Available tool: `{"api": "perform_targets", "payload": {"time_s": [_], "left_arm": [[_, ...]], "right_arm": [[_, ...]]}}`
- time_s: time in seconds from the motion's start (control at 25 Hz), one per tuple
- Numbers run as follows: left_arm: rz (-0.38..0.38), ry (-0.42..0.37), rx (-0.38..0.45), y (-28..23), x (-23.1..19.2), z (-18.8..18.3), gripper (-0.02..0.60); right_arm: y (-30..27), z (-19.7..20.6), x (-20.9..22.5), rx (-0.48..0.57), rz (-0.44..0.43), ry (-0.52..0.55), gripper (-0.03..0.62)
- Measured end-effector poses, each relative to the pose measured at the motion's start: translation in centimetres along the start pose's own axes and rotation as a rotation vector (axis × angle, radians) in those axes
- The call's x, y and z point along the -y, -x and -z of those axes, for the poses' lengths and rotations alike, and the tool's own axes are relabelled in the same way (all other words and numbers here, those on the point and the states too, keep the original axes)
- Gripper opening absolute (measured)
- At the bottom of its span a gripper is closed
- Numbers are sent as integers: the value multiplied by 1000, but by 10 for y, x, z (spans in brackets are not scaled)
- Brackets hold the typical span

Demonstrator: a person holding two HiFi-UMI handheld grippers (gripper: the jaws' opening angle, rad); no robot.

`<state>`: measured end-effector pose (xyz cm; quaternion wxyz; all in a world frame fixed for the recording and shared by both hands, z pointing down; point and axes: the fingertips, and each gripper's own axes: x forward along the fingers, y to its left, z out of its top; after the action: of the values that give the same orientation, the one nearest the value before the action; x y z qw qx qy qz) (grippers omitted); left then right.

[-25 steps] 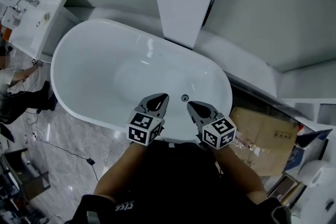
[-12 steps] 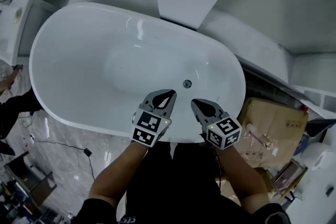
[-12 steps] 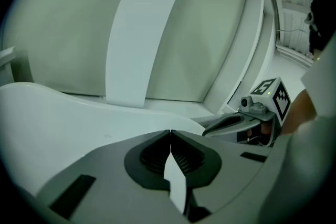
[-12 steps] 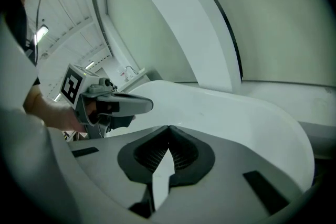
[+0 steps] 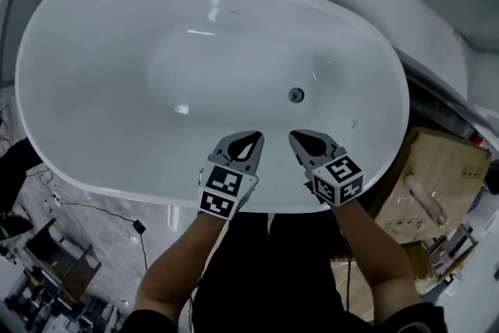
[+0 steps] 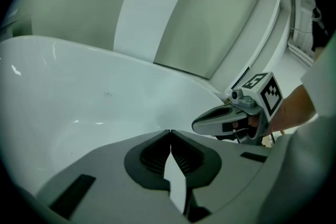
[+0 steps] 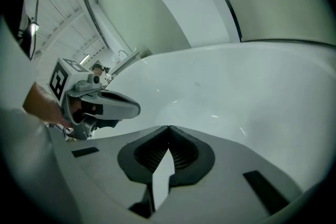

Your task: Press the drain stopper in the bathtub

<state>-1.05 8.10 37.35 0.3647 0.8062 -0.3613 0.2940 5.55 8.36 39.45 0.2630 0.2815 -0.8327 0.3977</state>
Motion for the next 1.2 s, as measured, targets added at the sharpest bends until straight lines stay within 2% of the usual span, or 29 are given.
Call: {"api": "perform_targets", "payload": {"time_s": [0.2, 0.6, 0.92, 1.2], "left_arm": [[0, 17, -45, -38, -24, 37, 18], [29, 39, -84, -136, -71, 81, 18], [40, 41, -134, -194, -96, 120, 18], [26, 85, -167, -224, -121, 148, 18]], "right_arm": [[-47, 28, 34, -34, 15, -8, 14], [-129, 87, 102, -117, 32, 6, 14], [-186, 137, 182, -190, 165, 17, 14], [-225, 178, 250, -261, 316, 42, 14]]}}
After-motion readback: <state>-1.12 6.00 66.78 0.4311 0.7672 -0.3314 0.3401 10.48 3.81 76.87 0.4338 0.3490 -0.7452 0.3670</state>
